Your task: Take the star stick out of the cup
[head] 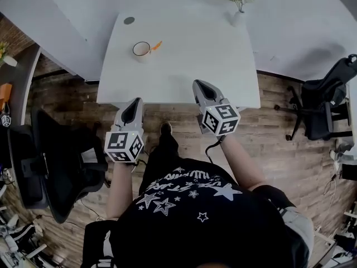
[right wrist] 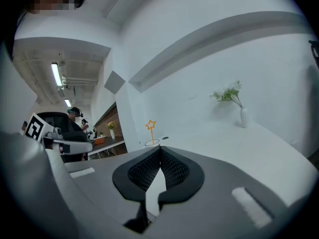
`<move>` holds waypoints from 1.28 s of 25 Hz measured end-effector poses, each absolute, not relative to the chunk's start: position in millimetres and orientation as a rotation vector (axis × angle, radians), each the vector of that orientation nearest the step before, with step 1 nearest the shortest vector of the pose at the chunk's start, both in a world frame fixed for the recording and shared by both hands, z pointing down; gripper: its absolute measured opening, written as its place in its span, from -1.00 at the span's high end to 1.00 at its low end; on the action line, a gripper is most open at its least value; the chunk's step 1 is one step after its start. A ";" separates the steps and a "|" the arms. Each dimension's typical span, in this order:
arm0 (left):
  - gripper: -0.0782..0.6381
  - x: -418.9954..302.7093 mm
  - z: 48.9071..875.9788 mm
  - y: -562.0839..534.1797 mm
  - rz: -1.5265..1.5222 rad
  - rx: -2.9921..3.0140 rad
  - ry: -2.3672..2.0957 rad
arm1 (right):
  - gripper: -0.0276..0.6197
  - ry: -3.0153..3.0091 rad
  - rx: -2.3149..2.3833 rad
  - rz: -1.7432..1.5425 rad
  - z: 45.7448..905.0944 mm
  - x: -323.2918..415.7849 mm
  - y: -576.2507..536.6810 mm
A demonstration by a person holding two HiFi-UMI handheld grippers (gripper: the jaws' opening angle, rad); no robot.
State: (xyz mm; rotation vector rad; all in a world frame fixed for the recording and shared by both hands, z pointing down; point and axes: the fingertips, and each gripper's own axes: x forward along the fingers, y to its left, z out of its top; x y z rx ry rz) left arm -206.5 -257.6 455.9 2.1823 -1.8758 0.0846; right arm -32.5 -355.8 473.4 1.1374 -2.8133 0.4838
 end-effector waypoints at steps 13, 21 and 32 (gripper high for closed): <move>0.77 -276.4 464.4 -346.3 0.094 2.113 -1.875 | 0.75 -2.796 0.977 0.481 484.2 -132.1 -436.9; 0.77 -298.2 469.7 -370.7 0.091 2.090 -1.861 | 0.41 -2.780 0.851 0.465 495.4 -172.0 -450.4; 0.77 -318.2 479.1 -400.7 0.102 2.071 -1.833 | 0.48 -2.778 0.787 0.342 497.9 -210.4 -465.1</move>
